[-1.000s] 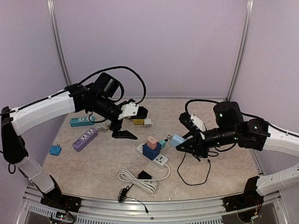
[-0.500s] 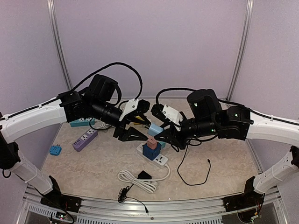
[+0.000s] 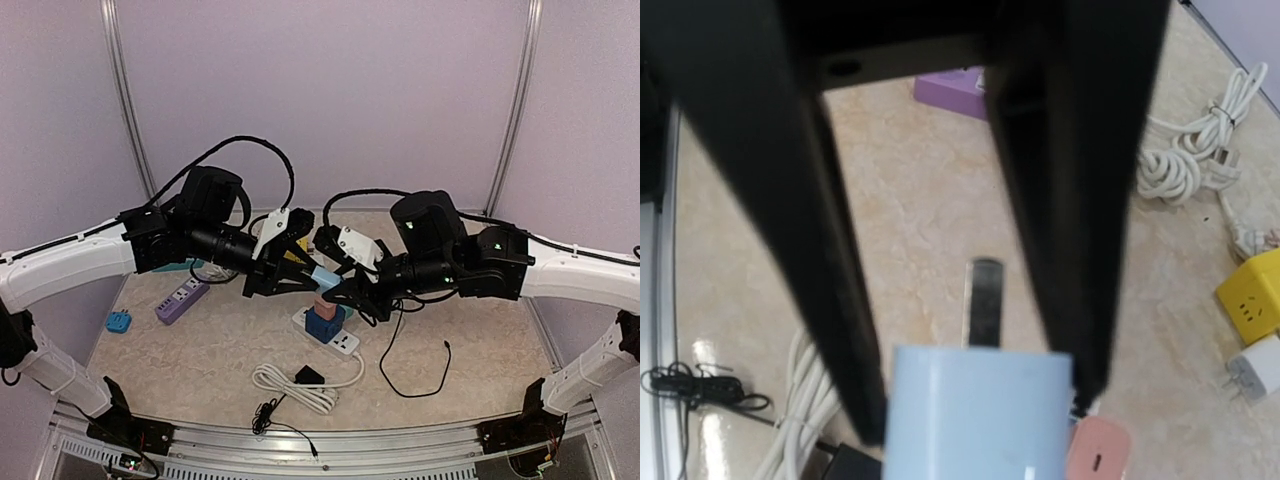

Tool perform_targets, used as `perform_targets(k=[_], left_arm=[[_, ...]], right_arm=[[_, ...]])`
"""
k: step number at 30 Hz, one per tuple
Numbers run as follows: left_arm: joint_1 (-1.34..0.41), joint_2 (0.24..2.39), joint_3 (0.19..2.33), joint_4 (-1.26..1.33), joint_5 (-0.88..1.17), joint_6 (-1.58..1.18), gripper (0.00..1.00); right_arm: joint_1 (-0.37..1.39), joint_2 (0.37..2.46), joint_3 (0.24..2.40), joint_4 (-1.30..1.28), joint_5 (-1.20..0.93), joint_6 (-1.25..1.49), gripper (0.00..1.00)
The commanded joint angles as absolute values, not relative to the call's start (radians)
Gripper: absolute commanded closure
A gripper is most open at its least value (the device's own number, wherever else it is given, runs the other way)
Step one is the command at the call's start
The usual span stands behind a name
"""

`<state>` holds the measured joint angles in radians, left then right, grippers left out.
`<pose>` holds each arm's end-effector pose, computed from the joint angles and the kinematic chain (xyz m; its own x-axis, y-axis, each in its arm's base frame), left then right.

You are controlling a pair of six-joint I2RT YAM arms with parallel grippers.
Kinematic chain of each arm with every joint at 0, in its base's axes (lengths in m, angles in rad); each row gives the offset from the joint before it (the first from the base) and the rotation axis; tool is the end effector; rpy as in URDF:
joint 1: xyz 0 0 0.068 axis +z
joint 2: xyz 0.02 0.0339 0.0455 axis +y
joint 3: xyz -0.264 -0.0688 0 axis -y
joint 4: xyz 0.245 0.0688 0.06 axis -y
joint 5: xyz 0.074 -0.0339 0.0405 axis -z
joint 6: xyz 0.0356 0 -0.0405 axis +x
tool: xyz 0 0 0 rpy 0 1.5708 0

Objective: Insert the plug
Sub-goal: Adjust the plug.

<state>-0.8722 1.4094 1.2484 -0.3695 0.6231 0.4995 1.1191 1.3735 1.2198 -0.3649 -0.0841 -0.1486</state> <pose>0.1885 -0.2567 0.3419 0.1673 0.4057 -0.8986 0.9859 -0.0655 0.1540 0.1346 0.2844 0.3399 -0.0765 -0.4957 -0.8651 -0.9502 0.2992 -0.0874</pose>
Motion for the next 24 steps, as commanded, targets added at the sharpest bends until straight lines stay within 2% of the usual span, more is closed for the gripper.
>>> perform_targets(k=[1, 4, 8, 9, 10, 11, 12, 13, 14, 16, 19, 24], left_arm=[[-0.880, 1.388, 1.211, -0.314, 0.639, 0.476, 0.80], [-0.879, 1.385, 1.205, -0.307, 0.642, 0.472, 1.00], [-0.876, 1.381, 1.196, -0.285, 0.642, 0.453, 1.00], [-0.873, 1.378, 1.190, -0.271, 0.641, 0.431, 1.00], [-0.867, 1.375, 1.186, -0.247, 0.646, 0.402, 1.00], [-0.861, 1.372, 1.179, -0.210, 0.649, 0.352, 1.00], [-0.856, 1.367, 1.173, -0.181, 0.655, 0.321, 1.00], [-0.852, 1.364, 1.165, -0.157, 0.656, 0.306, 1.00], [-0.851, 1.361, 1.159, -0.138, 0.657, 0.301, 1.00], [-0.848, 1.356, 1.143, -0.090, 0.663, 0.287, 1.00], [-0.842, 1.355, 1.114, -0.011, 0.684, 0.240, 1.00], [-0.841, 1.364, 1.091, 0.081, 0.726, 0.222, 1.00]], right_arm=[[1.130, 1.375, 1.240, -0.330, -0.093, -0.168, 1.00], [1.130, 1.357, 1.228, -0.304, -0.094, -0.171, 1.00], [1.129, 1.324, 1.192, -0.264, -0.071, -0.159, 1.00], [1.130, 1.309, 1.176, -0.246, -0.051, -0.148, 0.92], [1.129, 1.291, 1.152, -0.219, -0.028, -0.133, 0.66], [1.128, 1.266, 1.117, -0.182, -0.011, -0.117, 0.46], [1.126, 1.222, 1.054, -0.126, 0.025, -0.098, 0.32], [1.119, 1.185, 0.990, -0.046, 0.040, -0.075, 0.23], [1.109, 1.151, 0.931, 0.070, 0.030, -0.049, 0.18], [1.087, 1.095, 0.828, 0.242, 0.009, 0.030, 0.16], [1.071, 1.058, 0.727, 0.424, 0.010, 0.109, 0.19], [1.062, 1.094, 0.724, 0.450, -0.088, 0.110, 0.17]])
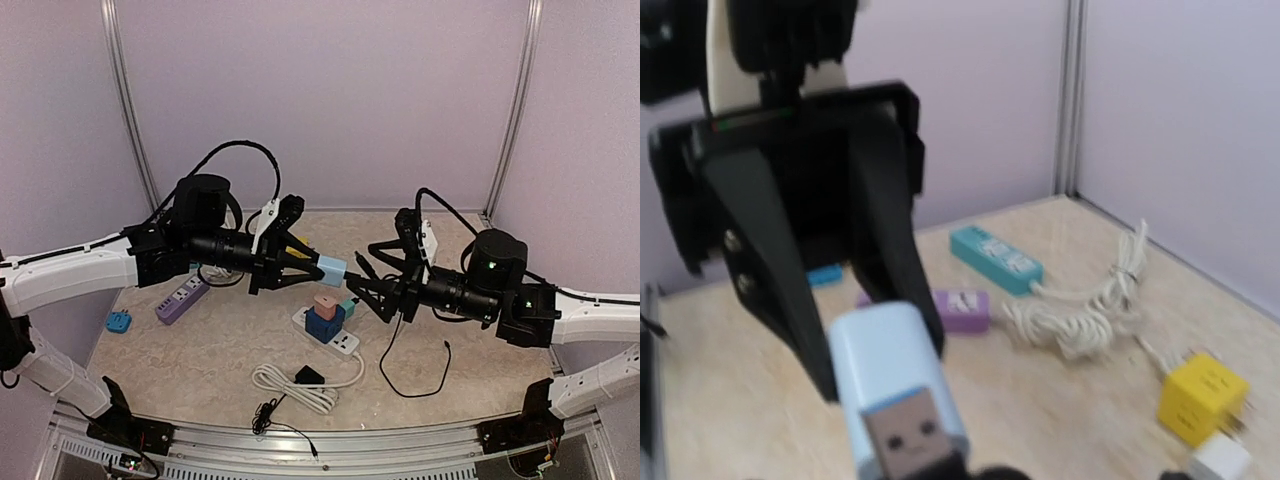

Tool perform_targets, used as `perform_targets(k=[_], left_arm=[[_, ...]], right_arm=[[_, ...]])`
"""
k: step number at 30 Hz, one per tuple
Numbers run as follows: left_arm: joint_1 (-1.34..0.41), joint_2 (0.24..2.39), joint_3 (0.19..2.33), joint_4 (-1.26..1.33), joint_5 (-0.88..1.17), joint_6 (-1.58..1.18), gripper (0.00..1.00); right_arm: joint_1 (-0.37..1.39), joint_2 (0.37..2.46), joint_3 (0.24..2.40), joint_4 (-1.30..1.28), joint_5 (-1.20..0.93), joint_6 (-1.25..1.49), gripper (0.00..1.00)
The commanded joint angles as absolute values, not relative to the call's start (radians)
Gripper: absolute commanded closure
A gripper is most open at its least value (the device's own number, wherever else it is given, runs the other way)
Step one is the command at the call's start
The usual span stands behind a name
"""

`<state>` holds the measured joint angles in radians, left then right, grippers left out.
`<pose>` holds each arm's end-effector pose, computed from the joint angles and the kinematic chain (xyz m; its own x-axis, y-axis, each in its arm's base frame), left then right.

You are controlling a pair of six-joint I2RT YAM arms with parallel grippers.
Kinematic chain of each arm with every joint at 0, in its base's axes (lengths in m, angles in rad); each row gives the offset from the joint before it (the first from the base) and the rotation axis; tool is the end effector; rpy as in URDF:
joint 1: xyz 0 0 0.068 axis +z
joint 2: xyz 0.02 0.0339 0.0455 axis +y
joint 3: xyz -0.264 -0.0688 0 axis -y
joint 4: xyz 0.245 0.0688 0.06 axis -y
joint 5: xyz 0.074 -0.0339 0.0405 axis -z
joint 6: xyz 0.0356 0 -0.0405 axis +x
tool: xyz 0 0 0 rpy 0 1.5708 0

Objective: Insert the plug
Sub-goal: Adjust the plug.

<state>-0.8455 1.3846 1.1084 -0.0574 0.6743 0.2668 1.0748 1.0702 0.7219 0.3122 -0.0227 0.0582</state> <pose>0.1952 -0.2538 0.3305 0.0478 0.2566 -0.9653 0.9986 0.0094 0.0519 0.1200 0.2234 0.3139 -0.0689 -0.0052 -0.9976 -0.8876 0.4569 0.0589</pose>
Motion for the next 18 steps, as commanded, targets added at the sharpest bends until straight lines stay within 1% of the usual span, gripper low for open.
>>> perform_targets(k=[1, 3, 4, 9, 12, 13, 18], left_arm=[[-0.842, 1.365, 1.086, 0.090, 0.730, 0.220, 1.00], [-0.842, 1.364, 1.078, 0.110, 0.737, 0.210, 1.00], [-0.842, 1.364, 1.075, 0.118, 0.740, 0.206, 1.00], [-0.844, 1.364, 1.066, 0.136, 0.742, 0.190, 1.00], [-0.843, 1.365, 1.064, 0.144, 0.742, 0.188, 1.00], [-0.843, 1.365, 1.063, 0.148, 0.742, 0.187, 1.00], [-0.840, 1.365, 1.057, 0.166, 0.743, 0.181, 1.00]], right_arm=[[1.057, 1.110, 0.738, 0.437, -0.096, 0.110, 0.16], [1.044, 1.144, 0.766, 0.417, -0.117, 0.113, 0.17], [1.039, 1.159, 0.776, 0.417, -0.129, 0.113, 0.20], [1.007, 1.212, 0.810, 0.421, -0.201, 0.129, 0.46], [0.999, 1.227, 0.811, 0.434, -0.221, 0.142, 0.56], [0.997, 1.231, 0.810, 0.433, -0.225, 0.144, 0.57], [0.987, 1.238, 0.789, 0.424, -0.268, 0.160, 0.52]])
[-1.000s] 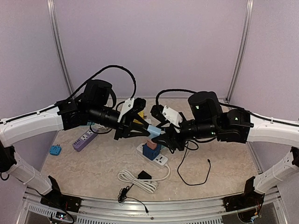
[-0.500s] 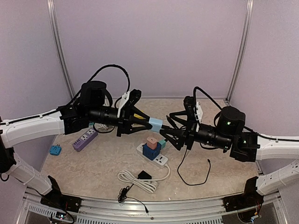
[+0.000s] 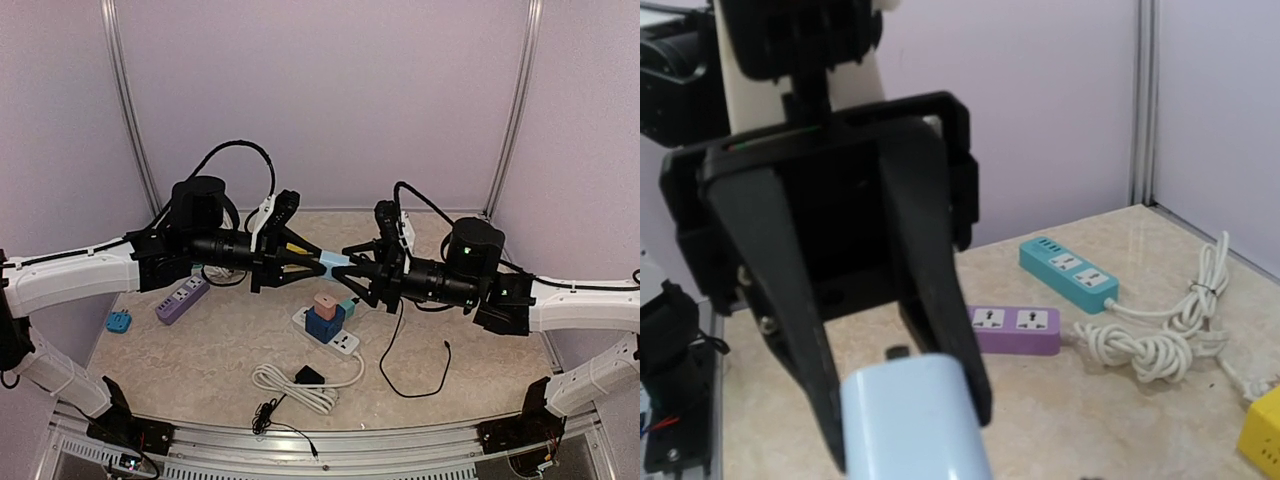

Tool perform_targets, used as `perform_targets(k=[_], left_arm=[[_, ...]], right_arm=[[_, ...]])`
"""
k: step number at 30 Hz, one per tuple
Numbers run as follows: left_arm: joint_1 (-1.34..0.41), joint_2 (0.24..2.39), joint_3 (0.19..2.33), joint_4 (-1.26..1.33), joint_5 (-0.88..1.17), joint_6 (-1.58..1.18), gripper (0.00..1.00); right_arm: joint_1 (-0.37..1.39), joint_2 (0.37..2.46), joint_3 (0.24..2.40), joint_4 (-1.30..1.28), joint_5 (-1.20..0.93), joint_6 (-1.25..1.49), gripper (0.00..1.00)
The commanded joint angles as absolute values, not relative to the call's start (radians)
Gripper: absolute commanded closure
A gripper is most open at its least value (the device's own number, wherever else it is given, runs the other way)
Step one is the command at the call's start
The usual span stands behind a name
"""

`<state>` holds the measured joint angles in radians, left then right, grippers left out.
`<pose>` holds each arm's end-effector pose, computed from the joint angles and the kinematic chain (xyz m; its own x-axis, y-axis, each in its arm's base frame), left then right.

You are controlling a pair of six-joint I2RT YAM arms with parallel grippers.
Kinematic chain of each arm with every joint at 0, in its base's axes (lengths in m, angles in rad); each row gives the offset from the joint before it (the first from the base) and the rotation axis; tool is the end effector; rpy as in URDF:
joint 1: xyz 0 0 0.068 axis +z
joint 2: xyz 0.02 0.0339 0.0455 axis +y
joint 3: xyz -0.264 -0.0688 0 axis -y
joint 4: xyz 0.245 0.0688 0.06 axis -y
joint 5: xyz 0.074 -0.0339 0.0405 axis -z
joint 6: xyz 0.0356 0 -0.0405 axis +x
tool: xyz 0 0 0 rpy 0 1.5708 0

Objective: Insert the plug
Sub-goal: Adjust the plug.

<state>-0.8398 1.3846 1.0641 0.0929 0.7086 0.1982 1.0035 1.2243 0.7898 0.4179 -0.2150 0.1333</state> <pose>0.1970 -0.2544 0.3299 0.0470 0.1716 -0.9841 0.9989 0.0011 0.0479 0.1476 0.2458 0.3113 -0.1336 0.0320 -0.9905 -0.9291 0.3439 0.1364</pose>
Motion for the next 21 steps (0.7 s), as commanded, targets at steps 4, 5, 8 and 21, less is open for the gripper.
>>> perform_targets(k=[4, 5, 8, 21], left_arm=[[-0.839, 1.367, 1.055, 0.177, 0.744, 0.164, 1.00], [-0.840, 1.369, 1.054, 0.181, 0.744, 0.163, 1.00], [-0.839, 1.374, 1.057, 0.187, 0.751, 0.158, 1.00], [-0.831, 1.385, 1.038, 0.178, 0.755, 0.163, 1.00]], right_arm=[[0.983, 1.246, 0.784, 0.415, -0.281, 0.170, 0.58], [0.984, 1.249, 0.784, 0.418, -0.286, 0.172, 0.60], [0.983, 1.267, 0.798, 0.416, -0.304, 0.171, 0.58], [0.979, 1.239, 0.796, 0.454, -0.305, 0.195, 1.00]])
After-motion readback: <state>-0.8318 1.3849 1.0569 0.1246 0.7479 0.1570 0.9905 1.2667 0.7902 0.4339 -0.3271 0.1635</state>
